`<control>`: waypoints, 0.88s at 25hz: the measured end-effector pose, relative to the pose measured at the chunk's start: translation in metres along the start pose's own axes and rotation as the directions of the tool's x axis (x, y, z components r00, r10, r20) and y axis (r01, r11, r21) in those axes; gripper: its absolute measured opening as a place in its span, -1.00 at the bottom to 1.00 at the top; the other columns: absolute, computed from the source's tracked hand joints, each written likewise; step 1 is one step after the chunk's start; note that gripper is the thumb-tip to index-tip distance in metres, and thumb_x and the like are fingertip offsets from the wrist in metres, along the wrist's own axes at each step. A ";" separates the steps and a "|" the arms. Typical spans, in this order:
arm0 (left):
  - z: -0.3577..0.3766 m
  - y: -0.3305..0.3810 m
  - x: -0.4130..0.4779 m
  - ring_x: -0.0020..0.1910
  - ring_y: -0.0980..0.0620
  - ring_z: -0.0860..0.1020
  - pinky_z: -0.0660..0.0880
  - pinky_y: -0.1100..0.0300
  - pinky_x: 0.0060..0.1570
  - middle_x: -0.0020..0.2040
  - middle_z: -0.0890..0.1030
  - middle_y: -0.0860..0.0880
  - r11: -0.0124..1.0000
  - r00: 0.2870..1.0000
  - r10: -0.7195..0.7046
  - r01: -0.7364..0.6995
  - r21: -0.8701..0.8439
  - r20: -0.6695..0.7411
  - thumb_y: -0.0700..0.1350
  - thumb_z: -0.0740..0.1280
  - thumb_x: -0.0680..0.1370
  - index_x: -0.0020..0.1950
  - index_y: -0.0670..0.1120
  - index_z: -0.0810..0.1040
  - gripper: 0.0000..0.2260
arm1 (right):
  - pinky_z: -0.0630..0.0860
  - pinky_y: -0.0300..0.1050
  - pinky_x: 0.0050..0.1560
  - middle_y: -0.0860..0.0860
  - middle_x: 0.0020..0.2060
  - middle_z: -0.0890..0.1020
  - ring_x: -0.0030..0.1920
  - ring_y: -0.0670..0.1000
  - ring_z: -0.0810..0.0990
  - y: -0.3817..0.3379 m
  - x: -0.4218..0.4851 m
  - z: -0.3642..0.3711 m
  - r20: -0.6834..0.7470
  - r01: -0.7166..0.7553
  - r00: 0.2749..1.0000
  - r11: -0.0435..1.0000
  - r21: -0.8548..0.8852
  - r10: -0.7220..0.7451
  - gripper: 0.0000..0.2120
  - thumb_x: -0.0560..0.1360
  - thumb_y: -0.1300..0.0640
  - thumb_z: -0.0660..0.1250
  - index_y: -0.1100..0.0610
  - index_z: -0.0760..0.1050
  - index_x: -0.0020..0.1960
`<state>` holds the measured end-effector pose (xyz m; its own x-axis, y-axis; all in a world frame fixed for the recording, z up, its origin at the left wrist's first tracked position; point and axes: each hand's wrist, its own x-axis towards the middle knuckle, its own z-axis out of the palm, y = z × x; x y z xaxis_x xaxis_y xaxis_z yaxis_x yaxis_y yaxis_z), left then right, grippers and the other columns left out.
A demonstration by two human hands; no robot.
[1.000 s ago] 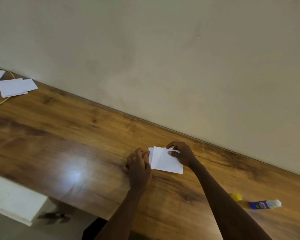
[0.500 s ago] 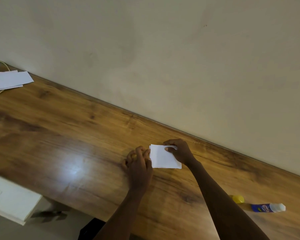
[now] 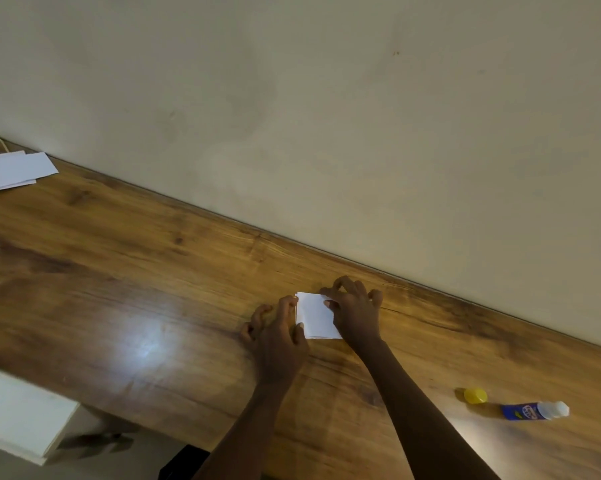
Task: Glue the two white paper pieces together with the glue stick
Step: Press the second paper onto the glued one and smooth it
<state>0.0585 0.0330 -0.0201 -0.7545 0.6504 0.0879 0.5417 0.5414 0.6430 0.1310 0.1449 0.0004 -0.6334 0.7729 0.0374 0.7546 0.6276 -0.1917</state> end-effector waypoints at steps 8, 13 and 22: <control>-0.001 -0.001 0.001 0.33 -0.14 0.33 0.20 -0.11 0.19 0.02 0.65 -0.08 1.000 0.998 -0.004 0.003 0.014 0.055 -0.06 0.27 0.41 0.19 0.04 0.41 -0.65 | 0.04 0.24 0.28 0.04 0.29 0.47 0.37 0.10 0.25 -0.033 -0.032 0.006 0.103 -0.041 0.994 0.982 0.183 0.022 -0.58 0.44 -0.03 0.16 0.05 0.36 0.27; -0.003 0.004 -0.001 0.16 -0.26 0.49 0.34 -0.18 0.08 -0.06 0.66 -0.13 0.998 0.999 0.043 -0.041 0.048 -0.027 -0.12 0.39 0.29 0.08 -0.04 0.46 -0.63 | 0.10 0.16 0.23 -0.01 0.29 0.47 0.33 0.10 0.25 0.002 -0.031 0.003 -0.045 -0.348 0.932 0.921 0.177 0.360 -0.68 0.51 0.17 0.10 0.03 0.35 0.25; -0.002 0.005 -0.003 0.12 -0.29 0.51 0.36 -0.23 0.05 -0.12 0.66 -0.19 0.998 0.999 0.041 -0.039 0.053 -0.032 -0.16 0.48 0.25 0.05 -0.06 0.45 -0.59 | 0.47 0.26 -0.07 0.05 -0.06 0.70 0.06 0.17 0.59 0.002 -0.076 -0.003 -0.046 -0.232 0.972 0.973 -0.009 0.231 -0.73 0.24 0.17 0.44 0.10 0.57 -0.06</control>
<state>0.0620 0.0325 -0.0156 -0.7434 0.6544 0.1384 0.5893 0.5430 0.5983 0.1816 0.0876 0.0001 -0.4333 0.9005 0.0367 0.8823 0.4321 -0.1868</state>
